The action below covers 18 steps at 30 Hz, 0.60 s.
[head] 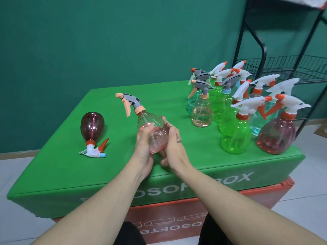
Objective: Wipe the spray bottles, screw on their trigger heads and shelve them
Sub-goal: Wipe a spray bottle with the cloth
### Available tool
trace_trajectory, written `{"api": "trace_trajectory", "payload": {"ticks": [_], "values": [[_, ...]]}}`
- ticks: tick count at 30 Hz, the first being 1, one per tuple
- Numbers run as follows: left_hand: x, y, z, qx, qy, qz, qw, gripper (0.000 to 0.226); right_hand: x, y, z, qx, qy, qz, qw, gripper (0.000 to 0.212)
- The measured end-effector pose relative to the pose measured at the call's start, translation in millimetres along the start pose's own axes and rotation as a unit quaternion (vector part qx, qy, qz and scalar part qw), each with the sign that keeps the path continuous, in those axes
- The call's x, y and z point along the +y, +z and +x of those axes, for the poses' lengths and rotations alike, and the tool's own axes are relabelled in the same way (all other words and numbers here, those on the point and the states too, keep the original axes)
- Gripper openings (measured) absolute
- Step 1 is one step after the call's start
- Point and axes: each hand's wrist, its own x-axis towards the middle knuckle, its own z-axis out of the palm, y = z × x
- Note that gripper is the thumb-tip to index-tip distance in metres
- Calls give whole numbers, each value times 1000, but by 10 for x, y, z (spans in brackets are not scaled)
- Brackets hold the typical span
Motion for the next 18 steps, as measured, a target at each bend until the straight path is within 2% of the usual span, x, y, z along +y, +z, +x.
{"api": "trace_trajectory", "payload": {"ticks": [2,3,6,8,11,15,18], "values": [[-6,85,-35,-2,-6,6,1000,112,-14,-62,28,-16,73,62,995,68],[-15,135,-46,-3,-7,7,1000,108,-7,-86,49,-27,82,118,989,68],[-37,300,-74,-3,15,12,1000,80,-56,-133,78,-30,108,255,960,66],[-49,364,-53,-18,23,33,999,71,-60,-208,105,-16,121,279,952,64],[-50,436,-21,-31,31,98,994,83,-77,-349,96,-20,129,297,946,66],[-92,569,6,-29,59,145,987,71,-75,-533,57,-19,133,312,941,64],[-109,650,41,-35,65,170,983,77,-82,-672,27,-34,130,306,943,60]]}}
